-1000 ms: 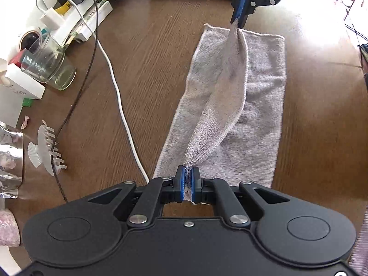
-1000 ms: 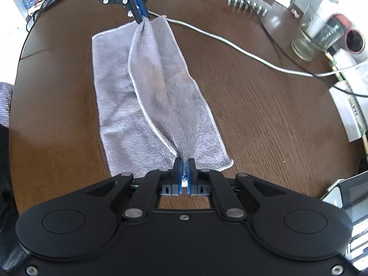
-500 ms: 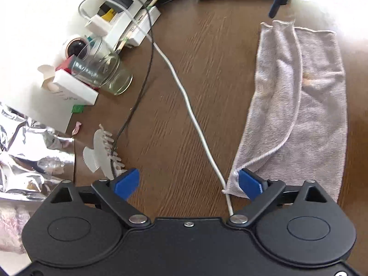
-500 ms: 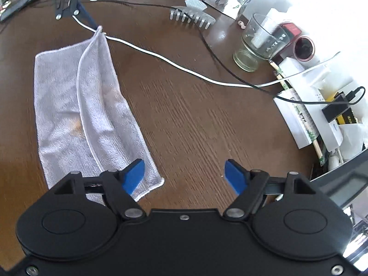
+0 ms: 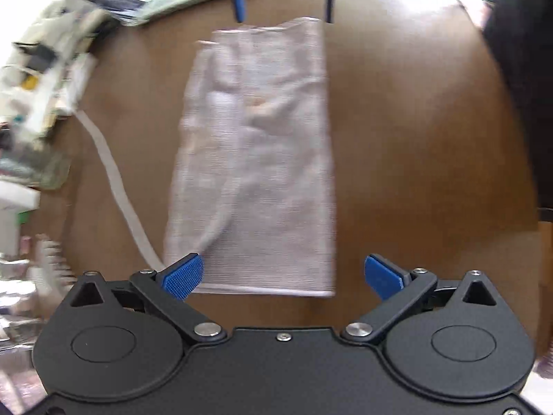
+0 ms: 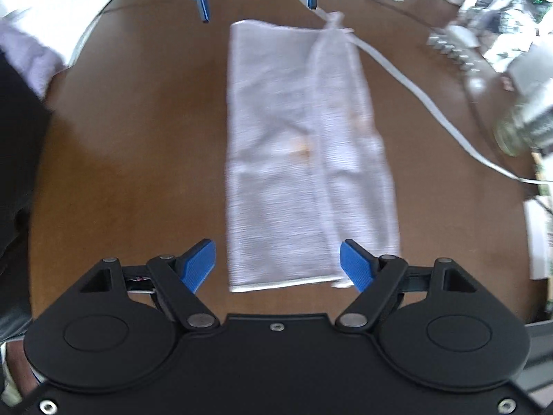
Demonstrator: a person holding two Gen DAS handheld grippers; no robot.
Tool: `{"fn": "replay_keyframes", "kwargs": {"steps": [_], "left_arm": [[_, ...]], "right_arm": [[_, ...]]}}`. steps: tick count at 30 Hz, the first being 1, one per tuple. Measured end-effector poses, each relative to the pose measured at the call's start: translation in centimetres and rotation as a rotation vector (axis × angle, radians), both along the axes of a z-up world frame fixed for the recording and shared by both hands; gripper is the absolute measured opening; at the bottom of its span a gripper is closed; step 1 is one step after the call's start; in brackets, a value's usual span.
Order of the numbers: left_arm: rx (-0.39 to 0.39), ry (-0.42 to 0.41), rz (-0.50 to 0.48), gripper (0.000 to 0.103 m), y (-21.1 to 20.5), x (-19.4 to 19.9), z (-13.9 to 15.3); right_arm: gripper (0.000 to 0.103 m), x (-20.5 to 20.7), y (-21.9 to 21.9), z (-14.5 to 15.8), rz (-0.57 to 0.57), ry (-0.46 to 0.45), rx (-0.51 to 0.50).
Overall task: Fold towel
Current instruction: 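Fold the towel in half lengthwise with both grippers and release, then grasp the folded towel end with the left gripper while the right gripper grasps beside it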
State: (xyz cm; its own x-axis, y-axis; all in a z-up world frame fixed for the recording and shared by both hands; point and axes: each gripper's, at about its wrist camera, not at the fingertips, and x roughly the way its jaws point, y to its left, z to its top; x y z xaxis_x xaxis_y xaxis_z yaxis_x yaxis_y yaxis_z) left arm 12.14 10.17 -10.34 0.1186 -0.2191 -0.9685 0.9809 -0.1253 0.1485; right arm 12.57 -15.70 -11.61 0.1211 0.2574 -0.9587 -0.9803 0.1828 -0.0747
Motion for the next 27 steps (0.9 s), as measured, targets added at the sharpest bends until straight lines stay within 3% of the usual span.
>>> {"fn": "replay_keyframes", "kwargs": {"steps": [5,8,12,13,15,17,19,24,27], "left_arm": [[0.02,0.086,0.082,0.097,0.1,0.0,-1.5],[0.01,0.127,0.162,0.087,0.2,1.0,-1.8],[0.01,0.131,0.158,0.083,0.5,1.2,-2.0],[0.008,0.128,0.154,0.078,0.6,1.2,-2.2],[0.001,0.121,0.148,0.069,0.8,1.2,-2.5],[-0.027,0.12,0.159,0.055,1.0,1.4,-2.5],[-0.064,0.108,0.193,0.009,1.3,1.9,-2.2],[-0.044,0.077,0.199,0.004,1.3,2.4,-2.5],[-0.041,0.074,0.203,0.004,1.6,2.7,-1.9]], "right_arm": [[0.075,-0.3,0.3,-1.0,-0.023,0.047,0.003],[0.069,-0.1,0.3,-1.4,-0.042,0.061,0.008],[0.065,-0.1,0.2,-1.9,-0.054,0.07,0.012],[0.056,-0.1,0.2,-2.1,-0.052,0.073,0.007],[0.05,0.0,0.2,-2.5,-0.054,0.077,0.003],[0.037,0.3,0.3,-2.5,-0.076,0.066,0.016],[0.018,0.5,0.3,-2.5,-0.089,0.058,0.018],[0.005,0.7,0.4,-2.6,-0.098,0.041,0.01],[0.005,0.5,0.3,-2.1,-0.105,0.038,0.025]]}}
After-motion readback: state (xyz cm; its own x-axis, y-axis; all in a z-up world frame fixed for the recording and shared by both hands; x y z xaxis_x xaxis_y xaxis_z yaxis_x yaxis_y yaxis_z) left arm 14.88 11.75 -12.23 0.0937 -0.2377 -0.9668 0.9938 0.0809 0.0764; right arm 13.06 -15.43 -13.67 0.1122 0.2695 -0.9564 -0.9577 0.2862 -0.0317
